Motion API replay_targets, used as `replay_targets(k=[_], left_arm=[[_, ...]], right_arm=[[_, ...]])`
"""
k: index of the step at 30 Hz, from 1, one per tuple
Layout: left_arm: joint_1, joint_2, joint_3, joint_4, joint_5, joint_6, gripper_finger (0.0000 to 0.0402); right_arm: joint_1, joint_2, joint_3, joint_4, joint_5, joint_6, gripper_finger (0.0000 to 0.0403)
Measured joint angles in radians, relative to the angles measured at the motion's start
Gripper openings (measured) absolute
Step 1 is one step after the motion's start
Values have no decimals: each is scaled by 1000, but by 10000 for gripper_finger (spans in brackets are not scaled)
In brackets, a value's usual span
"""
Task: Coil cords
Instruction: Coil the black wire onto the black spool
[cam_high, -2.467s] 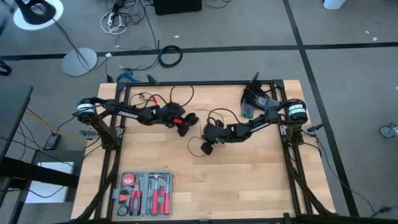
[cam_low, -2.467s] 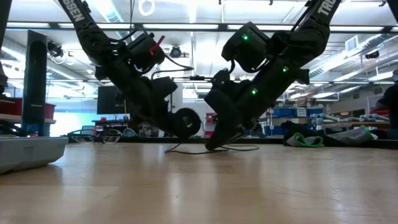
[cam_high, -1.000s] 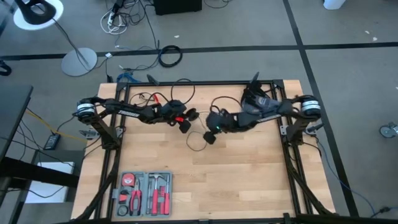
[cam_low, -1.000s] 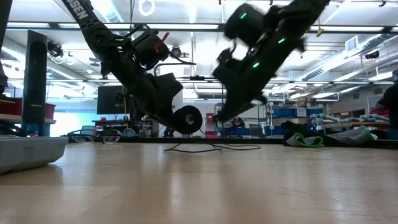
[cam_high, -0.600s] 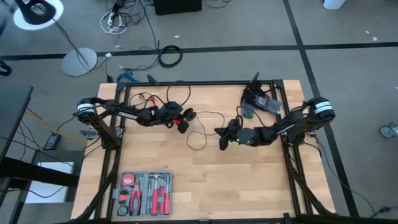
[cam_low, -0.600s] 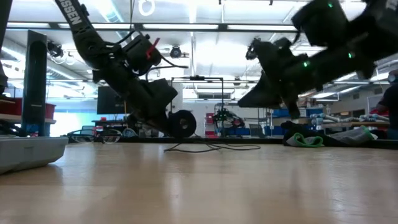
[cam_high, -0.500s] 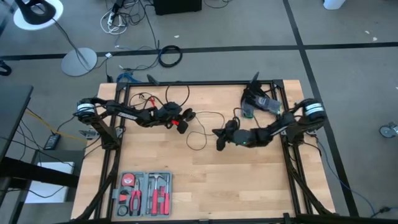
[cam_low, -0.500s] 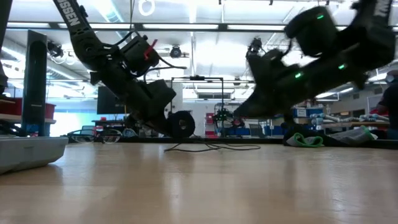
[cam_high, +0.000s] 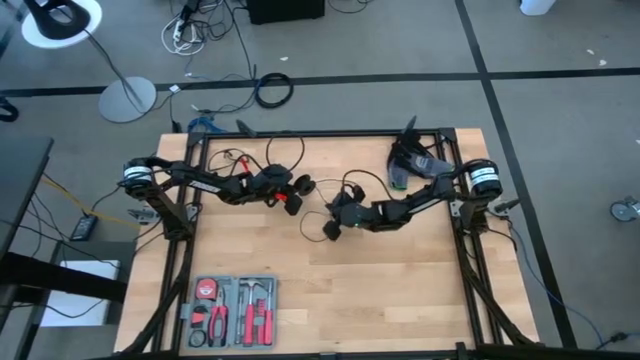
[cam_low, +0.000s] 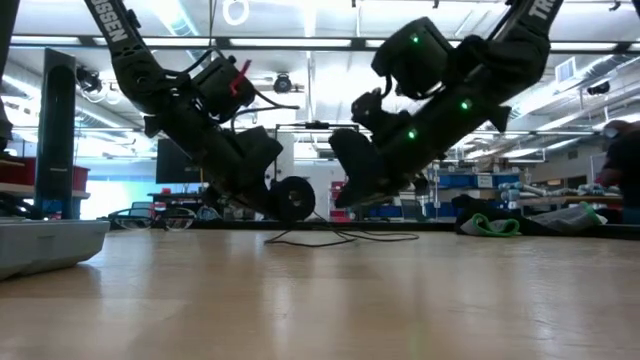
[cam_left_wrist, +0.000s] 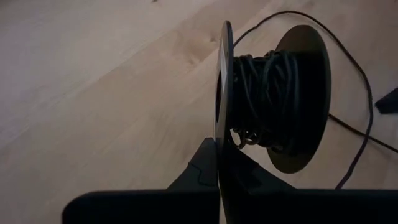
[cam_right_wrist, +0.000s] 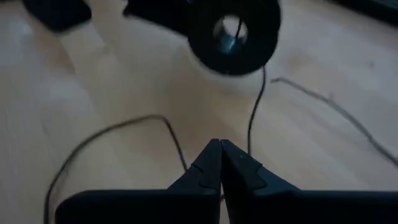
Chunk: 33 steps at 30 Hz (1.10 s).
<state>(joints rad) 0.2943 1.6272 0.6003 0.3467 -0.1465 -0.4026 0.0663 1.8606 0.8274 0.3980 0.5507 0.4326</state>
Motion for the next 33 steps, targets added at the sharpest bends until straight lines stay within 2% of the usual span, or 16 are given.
replay_targets(k=[4,10,16,19,23,27,33], left_arm=[[0,0,1,12,0,1,0],[0,0,4,29,14,3,0],[0,0,5,45,18,5,0],[0,0,6,69,18,5,0],[0,0,7,93,31,5,0],[0,0,7,87,33,7,0],[0,0,6,99,33,9,0]], right_arm=[[-25,0,4,0,-2,-7,36],[-76,0,4,32,-32,-43,101],[-133,2,4,32,-196,-44,160],[-153,16,4,40,-216,-51,178],[-175,20,4,45,-193,-96,186],[-194,20,4,66,-160,-97,177],[-201,20,4,51,-231,-96,147]])
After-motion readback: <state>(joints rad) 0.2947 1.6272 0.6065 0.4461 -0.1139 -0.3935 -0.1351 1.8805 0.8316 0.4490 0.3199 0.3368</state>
